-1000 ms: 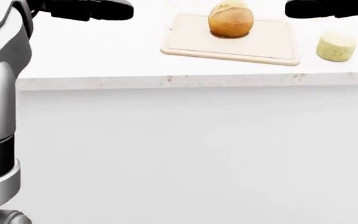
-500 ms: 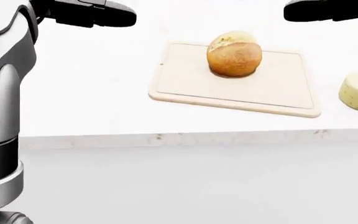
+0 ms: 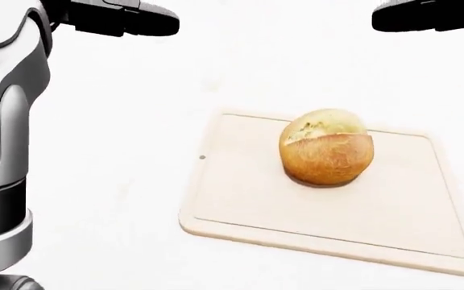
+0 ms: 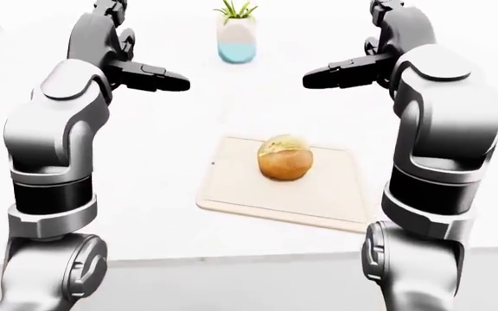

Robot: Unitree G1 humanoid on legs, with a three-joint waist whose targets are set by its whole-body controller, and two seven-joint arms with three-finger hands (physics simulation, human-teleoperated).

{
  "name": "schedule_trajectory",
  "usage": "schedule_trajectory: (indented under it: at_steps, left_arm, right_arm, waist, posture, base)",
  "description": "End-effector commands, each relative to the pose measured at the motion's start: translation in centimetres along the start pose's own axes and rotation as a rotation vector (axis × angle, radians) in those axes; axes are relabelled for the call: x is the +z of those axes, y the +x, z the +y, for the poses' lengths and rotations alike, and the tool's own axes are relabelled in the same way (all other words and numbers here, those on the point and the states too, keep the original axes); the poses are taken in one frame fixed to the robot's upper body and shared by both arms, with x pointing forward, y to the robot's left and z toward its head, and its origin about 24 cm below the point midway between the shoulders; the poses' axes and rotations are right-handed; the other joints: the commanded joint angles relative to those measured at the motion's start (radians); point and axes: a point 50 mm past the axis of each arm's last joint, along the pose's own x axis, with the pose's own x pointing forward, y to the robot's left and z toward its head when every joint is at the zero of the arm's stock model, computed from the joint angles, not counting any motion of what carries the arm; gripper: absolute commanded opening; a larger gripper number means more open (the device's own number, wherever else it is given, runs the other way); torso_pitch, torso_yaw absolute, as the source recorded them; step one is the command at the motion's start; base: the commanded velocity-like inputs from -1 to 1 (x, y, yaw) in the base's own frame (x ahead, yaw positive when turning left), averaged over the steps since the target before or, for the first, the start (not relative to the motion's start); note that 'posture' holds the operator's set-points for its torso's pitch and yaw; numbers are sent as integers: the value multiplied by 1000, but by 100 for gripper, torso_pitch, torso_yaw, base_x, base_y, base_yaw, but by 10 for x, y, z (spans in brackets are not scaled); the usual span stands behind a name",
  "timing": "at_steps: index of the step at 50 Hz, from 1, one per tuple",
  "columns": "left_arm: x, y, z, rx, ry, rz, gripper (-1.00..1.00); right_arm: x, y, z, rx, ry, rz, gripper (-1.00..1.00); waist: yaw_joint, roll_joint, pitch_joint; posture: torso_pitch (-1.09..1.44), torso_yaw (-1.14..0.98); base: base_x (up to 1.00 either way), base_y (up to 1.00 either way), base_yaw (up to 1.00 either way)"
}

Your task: Pick up the wedge of cheese and place it on the slice of bread to prepare a simple cheese on bread dish.

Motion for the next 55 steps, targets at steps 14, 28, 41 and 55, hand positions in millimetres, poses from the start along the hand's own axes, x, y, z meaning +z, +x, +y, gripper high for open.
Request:
schedule_trajectory:
  at_steps: [14, 28, 41, 55]
  left_arm:
    - [26, -4, 9, 38, 2, -108, 100]
    - [26, -5, 5, 31, 6, -108, 100]
    - [24, -4, 5, 32, 5, -106, 100]
    - [27, -3, 3, 27, 8, -107, 100]
  right_arm:
    - [26, -21, -30, -76, -172, -147, 100]
    - [17, -36, -70, -48, -493, -122, 100]
    - [8, -51, -103, -65, -744, 15, 100]
    - [-2, -46, -99, 23, -928, 75, 100]
  waist:
    - [-8, 39, -37]
    - [1, 13, -28]
    - [-5, 16, -16]
    - [-10, 11, -28]
  posture:
    - [0, 0]
    - [0, 0]
    - [0, 0]
    - [0, 0]
  base:
    - [4, 0, 0]
    - [0, 0, 0]
    - [0, 0, 0]
    - [0, 0, 0]
